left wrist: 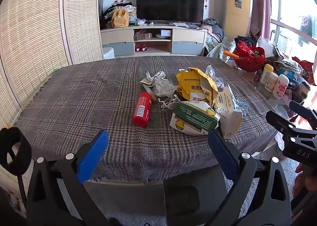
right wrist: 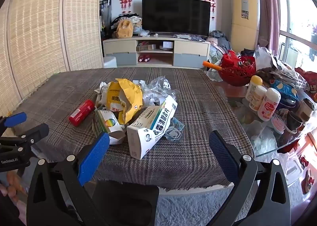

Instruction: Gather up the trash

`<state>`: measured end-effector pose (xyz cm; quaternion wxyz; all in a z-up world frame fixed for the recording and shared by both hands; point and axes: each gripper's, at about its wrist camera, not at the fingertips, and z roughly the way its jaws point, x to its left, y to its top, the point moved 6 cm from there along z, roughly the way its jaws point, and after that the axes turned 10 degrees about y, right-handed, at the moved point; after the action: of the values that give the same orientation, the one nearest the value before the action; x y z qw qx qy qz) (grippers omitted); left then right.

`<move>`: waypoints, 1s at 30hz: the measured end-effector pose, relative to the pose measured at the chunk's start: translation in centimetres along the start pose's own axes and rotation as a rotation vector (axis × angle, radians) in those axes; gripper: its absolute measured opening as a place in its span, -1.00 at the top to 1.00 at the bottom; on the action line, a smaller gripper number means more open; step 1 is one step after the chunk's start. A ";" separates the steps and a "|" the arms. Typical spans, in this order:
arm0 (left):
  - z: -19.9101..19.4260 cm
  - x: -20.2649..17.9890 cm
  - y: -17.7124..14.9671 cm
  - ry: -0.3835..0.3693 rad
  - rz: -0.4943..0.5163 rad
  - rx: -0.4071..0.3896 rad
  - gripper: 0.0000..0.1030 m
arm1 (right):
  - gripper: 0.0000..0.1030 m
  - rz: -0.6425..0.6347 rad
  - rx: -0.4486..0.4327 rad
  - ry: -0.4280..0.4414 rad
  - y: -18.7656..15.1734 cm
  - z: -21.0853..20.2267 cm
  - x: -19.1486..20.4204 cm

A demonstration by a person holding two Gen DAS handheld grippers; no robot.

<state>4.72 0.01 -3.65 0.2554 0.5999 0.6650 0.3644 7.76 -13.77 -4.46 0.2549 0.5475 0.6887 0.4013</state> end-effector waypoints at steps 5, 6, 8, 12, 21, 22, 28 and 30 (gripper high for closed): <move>0.2 0.1 0.0 0.005 -0.004 0.003 -0.84 | -0.94 0.007 0.001 0.009 0.0 0.1 0.0; 0.1 0.1 0.0 0.004 -0.003 0.001 -0.84 | -0.94 0.008 0.004 0.010 0.0 0.2 0.0; 0.2 0.1 0.0 0.003 -0.002 0.002 -0.84 | -0.94 0.006 0.008 0.011 -0.1 0.3 0.1; 0.0 0.1 0.2 0.005 -0.001 0.000 -0.84 | -0.94 0.015 0.006 0.010 -0.2 0.3 -0.1; -0.2 0.1 0.2 0.009 -0.001 -0.004 -0.84 | -0.94 0.020 0.010 0.010 -0.1 0.3 -0.1; -0.2 0.2 0.2 0.009 -0.001 -0.004 -0.84 | -0.94 0.019 0.010 0.009 -0.1 0.3 -0.1; -0.2 0.3 0.1 0.009 0.003 -0.006 -0.84 | -0.94 0.019 0.011 0.010 -0.1 0.4 -0.1; -0.2 0.2 0.1 0.010 0.005 -0.008 -0.84 | -0.94 0.020 0.011 0.010 -0.1 0.4 -0.1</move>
<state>4.58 0.20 -3.45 0.2536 0.5987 0.6632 0.3706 8.02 -13.81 -4.80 0.2443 0.5536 0.6867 0.4028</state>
